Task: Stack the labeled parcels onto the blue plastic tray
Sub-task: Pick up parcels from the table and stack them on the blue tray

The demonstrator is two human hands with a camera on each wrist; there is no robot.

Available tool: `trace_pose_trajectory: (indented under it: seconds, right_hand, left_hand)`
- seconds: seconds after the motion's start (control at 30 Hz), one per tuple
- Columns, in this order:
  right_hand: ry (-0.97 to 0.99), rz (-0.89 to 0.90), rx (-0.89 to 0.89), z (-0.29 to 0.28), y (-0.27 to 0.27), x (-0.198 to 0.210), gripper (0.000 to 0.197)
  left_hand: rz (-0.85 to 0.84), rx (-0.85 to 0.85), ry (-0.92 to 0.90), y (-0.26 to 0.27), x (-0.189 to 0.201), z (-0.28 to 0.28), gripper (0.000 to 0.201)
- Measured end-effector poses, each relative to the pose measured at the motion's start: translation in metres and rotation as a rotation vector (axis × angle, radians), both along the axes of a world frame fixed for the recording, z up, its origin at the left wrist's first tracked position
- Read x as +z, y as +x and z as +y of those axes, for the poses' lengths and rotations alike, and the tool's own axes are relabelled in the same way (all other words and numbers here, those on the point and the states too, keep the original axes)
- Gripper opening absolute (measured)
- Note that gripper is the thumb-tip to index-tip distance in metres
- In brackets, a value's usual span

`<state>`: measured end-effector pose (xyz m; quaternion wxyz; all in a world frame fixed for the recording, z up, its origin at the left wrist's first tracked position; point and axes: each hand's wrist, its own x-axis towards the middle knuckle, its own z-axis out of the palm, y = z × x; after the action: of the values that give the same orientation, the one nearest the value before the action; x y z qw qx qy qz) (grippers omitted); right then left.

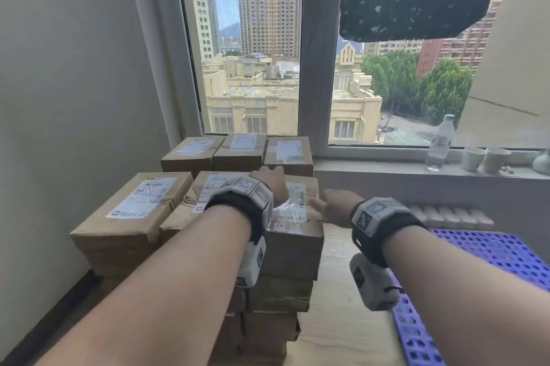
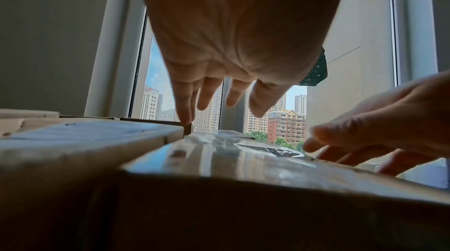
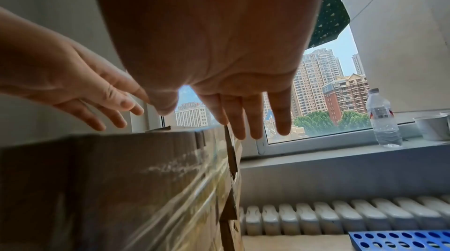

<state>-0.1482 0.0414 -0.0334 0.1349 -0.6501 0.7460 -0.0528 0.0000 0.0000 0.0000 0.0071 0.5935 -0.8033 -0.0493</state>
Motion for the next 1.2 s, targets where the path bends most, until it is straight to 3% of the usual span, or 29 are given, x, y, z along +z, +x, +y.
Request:
trace_pose_trajectory:
  seconds: [0.2,0.33,0.57,0.77,0.87,0.97,1.2]
  right_hand:
    - [0.030,-0.009,0.005,0.000,0.001,-0.007,0.055]
    - [0.038,-0.035,-0.011,0.002,0.002,-0.005,0.056]
    - [0.030,-0.091,-0.021,0.008,0.014,-0.003,0.044]
    - [-0.063,-0.170,-0.113,0.011,0.000,0.008,0.046]
    - [-0.126,-0.255,-0.170,0.016,-0.011,0.016,0.036]
    - [-0.186,-0.359,-0.250,0.027,-0.033,0.024,0.021]
    - [-0.382,-0.549,-0.406,0.060,-0.077,0.030,0.009]
  left_hand:
    - [-0.021,0.008,0.021,-0.001,-0.002,-0.001,0.045]
    - [-0.019,0.051,0.041,-0.003,0.001,0.001,0.053]
    - [0.167,0.089,0.126,-0.008,0.006,0.003,0.049]
    - [0.302,0.026,0.087,-0.013,0.023,0.009,0.044]
    - [0.393,-0.001,0.066,-0.019,0.036,0.013,0.044]
    - [0.490,-0.085,0.032,-0.031,0.048,0.021,0.024]
    - [0.909,-0.269,0.198,-0.080,0.043,0.028,0.059]
